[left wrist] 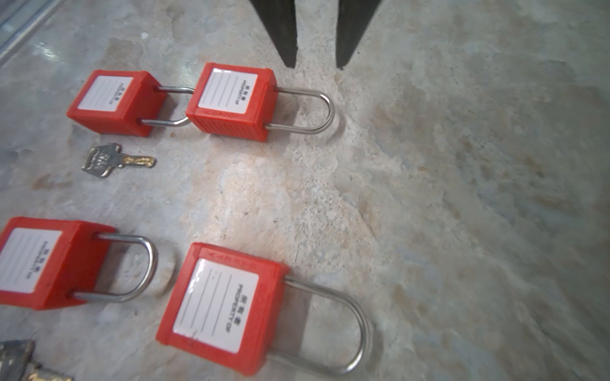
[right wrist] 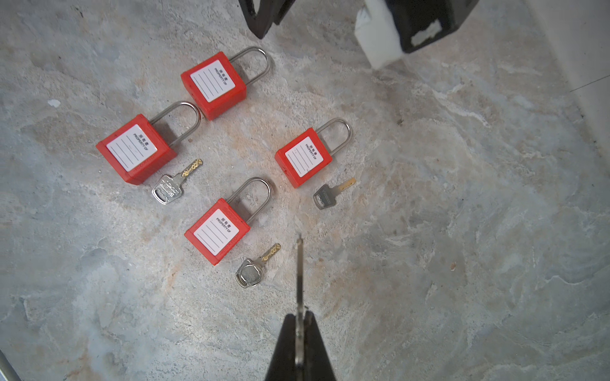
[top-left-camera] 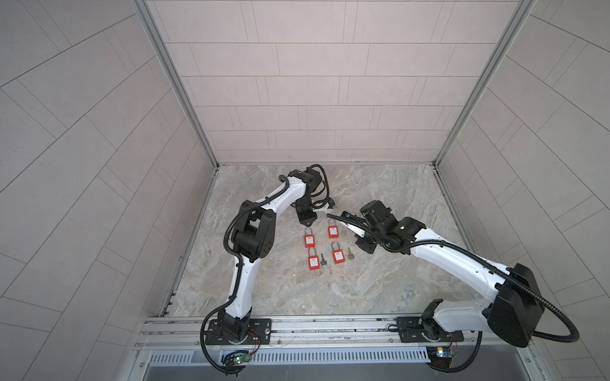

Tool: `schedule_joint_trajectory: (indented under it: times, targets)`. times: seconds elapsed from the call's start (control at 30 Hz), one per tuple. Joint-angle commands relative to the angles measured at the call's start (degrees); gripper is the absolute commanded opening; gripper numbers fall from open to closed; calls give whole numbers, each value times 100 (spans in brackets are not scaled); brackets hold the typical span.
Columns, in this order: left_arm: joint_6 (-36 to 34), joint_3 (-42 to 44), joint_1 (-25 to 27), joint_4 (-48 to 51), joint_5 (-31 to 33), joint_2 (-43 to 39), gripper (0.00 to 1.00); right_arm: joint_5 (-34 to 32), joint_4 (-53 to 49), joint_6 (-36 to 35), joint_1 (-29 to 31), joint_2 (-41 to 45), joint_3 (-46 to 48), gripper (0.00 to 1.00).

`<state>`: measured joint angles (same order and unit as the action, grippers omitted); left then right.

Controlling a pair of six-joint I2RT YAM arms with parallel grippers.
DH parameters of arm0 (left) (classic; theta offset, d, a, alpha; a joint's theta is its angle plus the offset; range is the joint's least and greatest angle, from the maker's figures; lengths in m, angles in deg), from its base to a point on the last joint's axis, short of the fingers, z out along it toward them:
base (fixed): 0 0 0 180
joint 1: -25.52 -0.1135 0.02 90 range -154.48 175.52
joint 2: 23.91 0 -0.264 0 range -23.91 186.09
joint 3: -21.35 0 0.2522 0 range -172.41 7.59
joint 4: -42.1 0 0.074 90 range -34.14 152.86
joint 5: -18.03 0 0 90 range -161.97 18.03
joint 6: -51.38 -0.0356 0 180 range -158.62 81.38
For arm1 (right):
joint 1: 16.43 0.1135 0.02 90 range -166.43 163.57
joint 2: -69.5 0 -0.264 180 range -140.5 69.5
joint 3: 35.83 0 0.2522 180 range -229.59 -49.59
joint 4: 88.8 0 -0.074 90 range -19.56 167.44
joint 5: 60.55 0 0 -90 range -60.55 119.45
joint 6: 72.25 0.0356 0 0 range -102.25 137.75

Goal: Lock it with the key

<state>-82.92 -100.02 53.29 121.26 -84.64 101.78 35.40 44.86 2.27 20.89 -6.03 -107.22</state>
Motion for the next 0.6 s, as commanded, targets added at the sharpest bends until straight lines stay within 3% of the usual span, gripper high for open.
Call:
schedule_joint_trajectory:
  times: [0.0,0.13,0.23,0.4,0.57]
  targets:
    - [98,23,0,-306,-3,16,40,-158,24,508,106,12,-69,0]
    - [697,-11,-273,-652,-294,-195,46,-414,-135,868,321,-95,-262,1]
    - [1482,398,-735,-1450,-443,-814,48,-640,-196,1385,549,-343,-514,3]
    - [3032,1870,-1571,-3022,-307,-2335,48,-895,-506,2186,1081,-1452,-1436,3]
    - [4401,3593,-2447,-3969,-672,-3940,48,-996,-1752,2930,1168,-3021,-3116,3]
